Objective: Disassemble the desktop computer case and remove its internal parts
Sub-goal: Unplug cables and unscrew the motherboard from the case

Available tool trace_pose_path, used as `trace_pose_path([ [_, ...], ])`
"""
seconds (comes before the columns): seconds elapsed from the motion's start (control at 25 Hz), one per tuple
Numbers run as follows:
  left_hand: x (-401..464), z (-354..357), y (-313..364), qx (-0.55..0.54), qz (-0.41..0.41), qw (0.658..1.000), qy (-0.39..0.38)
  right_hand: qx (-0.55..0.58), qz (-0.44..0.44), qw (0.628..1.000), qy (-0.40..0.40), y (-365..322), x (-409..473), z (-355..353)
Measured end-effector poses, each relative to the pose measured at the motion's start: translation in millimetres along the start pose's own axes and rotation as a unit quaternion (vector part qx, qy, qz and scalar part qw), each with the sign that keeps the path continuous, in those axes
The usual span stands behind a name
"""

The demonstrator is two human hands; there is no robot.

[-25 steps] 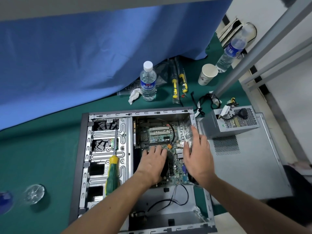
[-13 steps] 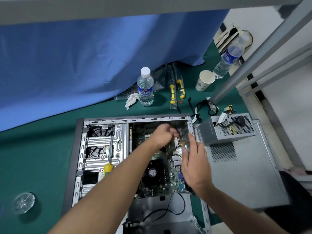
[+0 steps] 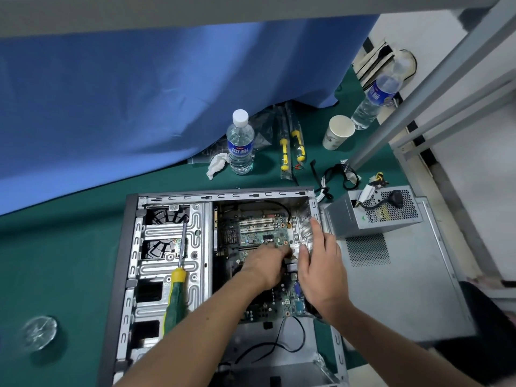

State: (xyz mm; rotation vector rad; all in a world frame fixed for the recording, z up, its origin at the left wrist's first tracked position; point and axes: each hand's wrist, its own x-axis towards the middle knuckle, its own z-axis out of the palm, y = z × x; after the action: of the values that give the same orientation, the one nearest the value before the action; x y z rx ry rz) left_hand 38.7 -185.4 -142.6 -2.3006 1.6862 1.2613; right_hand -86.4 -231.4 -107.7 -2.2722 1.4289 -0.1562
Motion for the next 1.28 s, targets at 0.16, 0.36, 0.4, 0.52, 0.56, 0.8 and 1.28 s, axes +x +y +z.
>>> trace_pose_path([
  [0.16,6,-5,11,0.116,0.000,0.990,0.084,-0.003,0.003,1.000,0.000,1,1,0],
  [0.36,18,-8,12,-0.014,0.032,0.994,0.102,-0.004,0.001,1.000,0.001,1,2,1],
  [0.4,17,-7,11,-0.013,0.032,0.999,0.038,-0.003,0.000,1.000,0.001,1,2,2],
  [0.52,7,-4,0,0.035,0.037,0.999,-0.007,-0.003,-0.005,1.000,0.002,1,1,1],
  [0.56,0,-4,-4,0.037,0.036,0.998,0.022,-0.003,-0.005,1.000,0.002,1,1,2],
  [0.8,-53,22,-25,0.174,-0.020,0.984,0.037,-0.008,-0.005,1.000,-0.003,1,1,2],
  [1.28,-65,3,-30,0.227,-0.058,0.971,0.038,-0.018,-0.006,1.000,0.005,2,1,3],
])
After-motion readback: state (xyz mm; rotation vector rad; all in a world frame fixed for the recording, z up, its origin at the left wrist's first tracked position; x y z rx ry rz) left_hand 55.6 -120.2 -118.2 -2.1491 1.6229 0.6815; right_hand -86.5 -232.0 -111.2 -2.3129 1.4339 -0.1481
